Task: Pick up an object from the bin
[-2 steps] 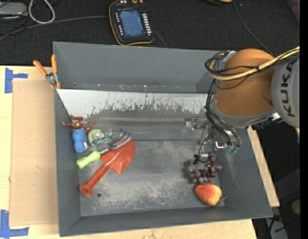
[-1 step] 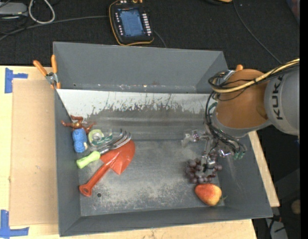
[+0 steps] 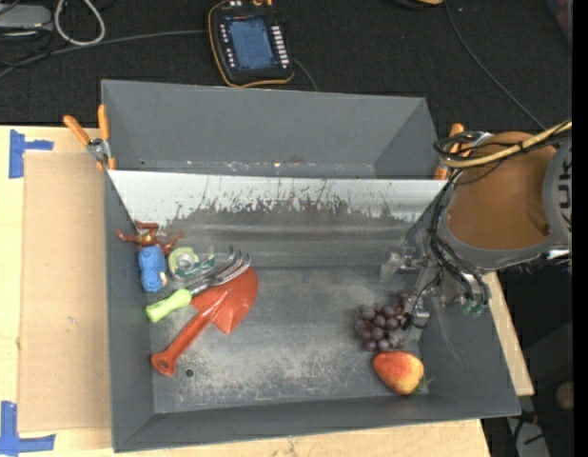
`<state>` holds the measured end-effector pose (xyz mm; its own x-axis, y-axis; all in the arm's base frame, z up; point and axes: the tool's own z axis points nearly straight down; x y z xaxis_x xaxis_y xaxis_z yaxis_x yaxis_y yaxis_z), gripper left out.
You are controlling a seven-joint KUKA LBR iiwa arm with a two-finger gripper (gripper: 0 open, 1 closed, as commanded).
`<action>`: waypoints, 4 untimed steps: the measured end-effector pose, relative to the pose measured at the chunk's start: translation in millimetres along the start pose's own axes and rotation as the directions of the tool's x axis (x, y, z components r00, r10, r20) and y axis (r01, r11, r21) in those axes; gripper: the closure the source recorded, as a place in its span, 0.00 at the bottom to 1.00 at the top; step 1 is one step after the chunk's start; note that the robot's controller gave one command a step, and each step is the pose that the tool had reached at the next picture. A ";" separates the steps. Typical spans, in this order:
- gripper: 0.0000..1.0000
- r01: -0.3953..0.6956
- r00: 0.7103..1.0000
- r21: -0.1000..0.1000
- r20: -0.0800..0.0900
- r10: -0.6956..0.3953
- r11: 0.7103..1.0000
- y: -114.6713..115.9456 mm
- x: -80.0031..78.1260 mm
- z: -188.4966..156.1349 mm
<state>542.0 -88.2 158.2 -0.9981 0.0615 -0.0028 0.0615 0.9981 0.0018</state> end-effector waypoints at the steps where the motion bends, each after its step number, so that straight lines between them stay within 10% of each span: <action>1: 0.00 0.425 0.905 -0.002 -0.004 -0.425 0.905 -18.5 -27.1 33.5; 2: 0.00 0.105 0.994 -0.001 -0.003 -0.105 0.995 -22.7 -22.3 90.2; 3: 1.00 0.354 0.935 -0.001 0.000 -0.354 0.935 -26.0 -39.0 86.9; 4: 1.00 0.353 0.936 -0.001 0.000 -0.353 0.936 -26.0 -39.0 86.9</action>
Offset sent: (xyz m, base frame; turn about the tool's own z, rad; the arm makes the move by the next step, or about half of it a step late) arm 0.0221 -0.0241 -0.0882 -0.1069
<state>579.5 -116.5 71.3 -0.9555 -0.2950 -0.0033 -0.2950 0.9555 0.0018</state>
